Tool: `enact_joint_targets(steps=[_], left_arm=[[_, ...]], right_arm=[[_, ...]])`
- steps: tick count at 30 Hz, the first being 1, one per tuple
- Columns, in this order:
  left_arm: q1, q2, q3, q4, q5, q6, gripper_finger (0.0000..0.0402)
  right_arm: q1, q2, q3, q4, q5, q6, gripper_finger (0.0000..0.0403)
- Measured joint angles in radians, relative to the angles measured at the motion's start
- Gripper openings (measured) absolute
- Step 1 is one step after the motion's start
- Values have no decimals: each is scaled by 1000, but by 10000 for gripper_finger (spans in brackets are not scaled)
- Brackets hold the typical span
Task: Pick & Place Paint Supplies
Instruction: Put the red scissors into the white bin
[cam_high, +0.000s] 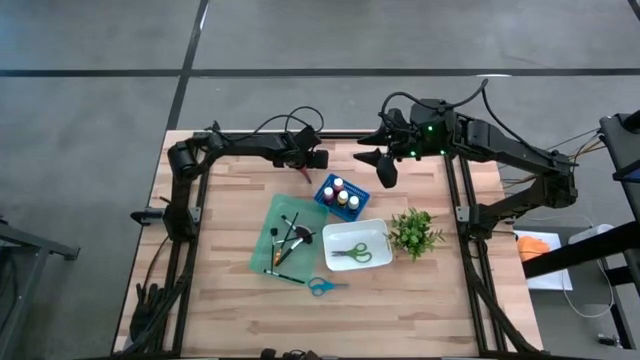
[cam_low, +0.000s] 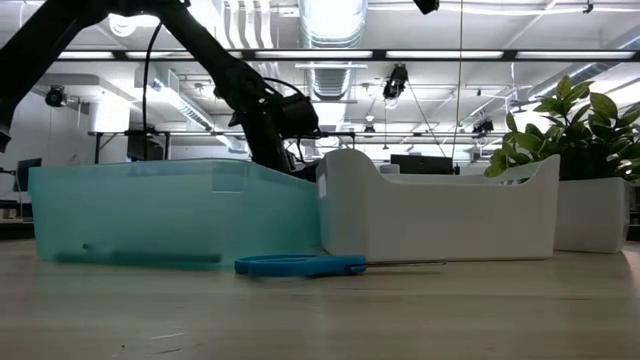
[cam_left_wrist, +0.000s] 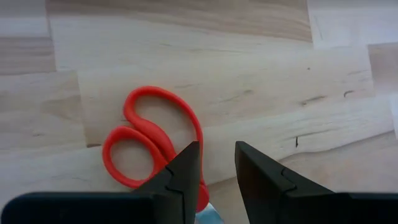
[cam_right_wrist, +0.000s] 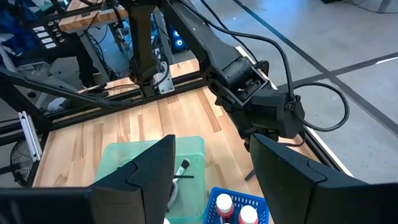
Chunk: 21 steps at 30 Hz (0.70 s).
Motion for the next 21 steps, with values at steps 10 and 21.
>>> enact_joint_targets(steps=[10, 21], left_arm=[[0, 7, 0, 0, -12, 25, 110], [-2, 43, 2, -7, -8, 43, 110]], right_arm=[[0, 0, 0, 0, 0, 1, 205], [0, 0, 0, 0, -2, 5, 205]])
